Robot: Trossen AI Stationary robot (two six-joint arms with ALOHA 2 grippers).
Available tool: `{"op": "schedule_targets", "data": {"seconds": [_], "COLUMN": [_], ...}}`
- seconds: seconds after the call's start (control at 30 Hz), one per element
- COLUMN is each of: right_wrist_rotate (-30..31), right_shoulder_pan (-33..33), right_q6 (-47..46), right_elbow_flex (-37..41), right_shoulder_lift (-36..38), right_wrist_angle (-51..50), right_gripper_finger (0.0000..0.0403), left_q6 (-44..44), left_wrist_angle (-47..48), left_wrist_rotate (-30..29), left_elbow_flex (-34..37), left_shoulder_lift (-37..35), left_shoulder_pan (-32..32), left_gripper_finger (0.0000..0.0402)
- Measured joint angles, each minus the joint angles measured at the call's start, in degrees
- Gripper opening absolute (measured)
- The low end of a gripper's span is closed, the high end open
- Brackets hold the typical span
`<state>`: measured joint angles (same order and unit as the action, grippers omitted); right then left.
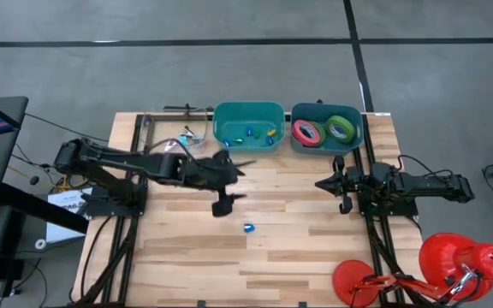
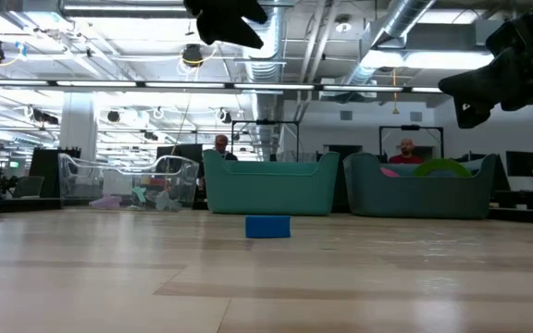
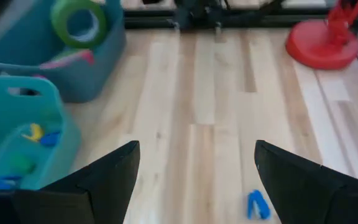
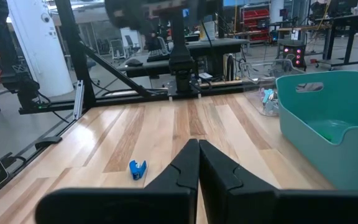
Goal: Pick and place Stapler, Stapler remover, tape
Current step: Put the blue stapler into the green bin
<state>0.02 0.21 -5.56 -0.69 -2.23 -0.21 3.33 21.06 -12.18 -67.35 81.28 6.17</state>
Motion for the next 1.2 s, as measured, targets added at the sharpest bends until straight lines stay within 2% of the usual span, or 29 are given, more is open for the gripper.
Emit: {"op": "schedule_targets", "data": {"seconds": [0.27,0.53,1.2], "right_wrist_rotate": [0.0,0.0,0.0], "right_shoulder_pan": [0.0,0.0,0.0], "right_q6": [0.0,0.0,0.0], "right_elbow_flex": [0.0,0.0,0.0], "right_shoulder_lift": [0.0,0.0,0.0], "right_wrist_angle": [0.1,0.1,0.2], "right_gripper_finger": [0.0,0.0,0.0], "left_q6": [1.8,7.7,15.6], "left_wrist_angle": [-1.0,-1.8,-4.6], "left_wrist_rotate": [-0.1,-0.2,-0.2], "left_elbow_flex": [-2.9,-3.1,0.0], "left_shoulder_lift": [7.1,14.5,24.7], "left_shoulder_pan": [6.6,11.0,12.1], "left_gripper_finger": [0.0307,0.0307,0.0307]}}
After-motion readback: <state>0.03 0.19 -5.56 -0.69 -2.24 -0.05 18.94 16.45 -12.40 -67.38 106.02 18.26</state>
